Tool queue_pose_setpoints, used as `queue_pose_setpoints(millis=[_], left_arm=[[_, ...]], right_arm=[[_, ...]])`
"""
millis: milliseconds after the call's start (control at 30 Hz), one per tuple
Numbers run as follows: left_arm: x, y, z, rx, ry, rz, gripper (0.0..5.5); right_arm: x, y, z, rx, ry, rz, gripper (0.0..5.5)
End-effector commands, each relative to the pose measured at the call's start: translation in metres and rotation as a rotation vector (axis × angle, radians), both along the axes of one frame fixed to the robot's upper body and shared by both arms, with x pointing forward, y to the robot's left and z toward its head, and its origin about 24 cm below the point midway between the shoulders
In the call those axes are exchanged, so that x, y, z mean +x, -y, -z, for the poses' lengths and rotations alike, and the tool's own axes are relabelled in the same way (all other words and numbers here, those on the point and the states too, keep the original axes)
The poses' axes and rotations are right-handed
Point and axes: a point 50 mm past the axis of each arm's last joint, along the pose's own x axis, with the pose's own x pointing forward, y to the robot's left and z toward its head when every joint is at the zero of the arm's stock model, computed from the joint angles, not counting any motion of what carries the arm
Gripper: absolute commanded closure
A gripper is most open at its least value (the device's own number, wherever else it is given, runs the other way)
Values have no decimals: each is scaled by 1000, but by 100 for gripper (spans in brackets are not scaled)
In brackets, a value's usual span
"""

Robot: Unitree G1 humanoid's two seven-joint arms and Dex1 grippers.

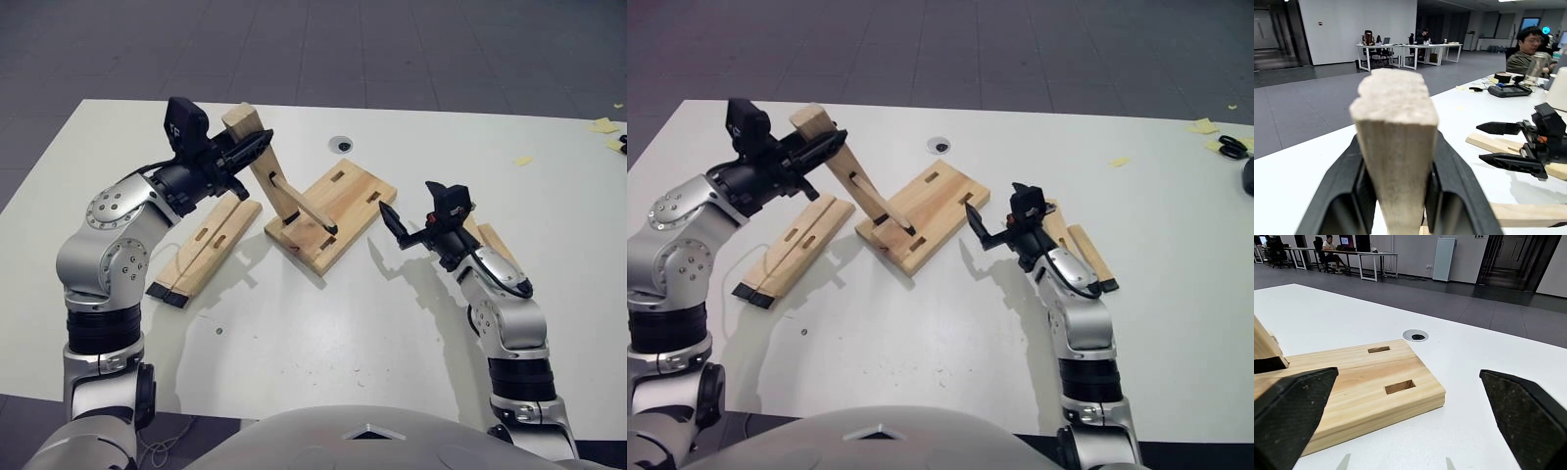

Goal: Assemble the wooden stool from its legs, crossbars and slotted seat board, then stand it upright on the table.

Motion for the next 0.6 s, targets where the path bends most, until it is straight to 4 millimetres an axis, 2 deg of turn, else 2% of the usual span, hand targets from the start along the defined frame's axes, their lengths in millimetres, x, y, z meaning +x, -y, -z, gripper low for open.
queue_pose_setpoints(millis=[33,233,333,600], left_arm=[[2,-5,13,55,-69,-39,448],[6,9,29,106,-159,-61,448],[8,9,43,124,-259,-111,448],[-29,7,105,165,-559,-192,448]], right_arm=[[2,0,-2,-3,8,10,10],[0,-3,-2,-4,16,19,10],[3,-4,-5,-14,34,19,10],[3,-3,-5,-20,42,40,10]])
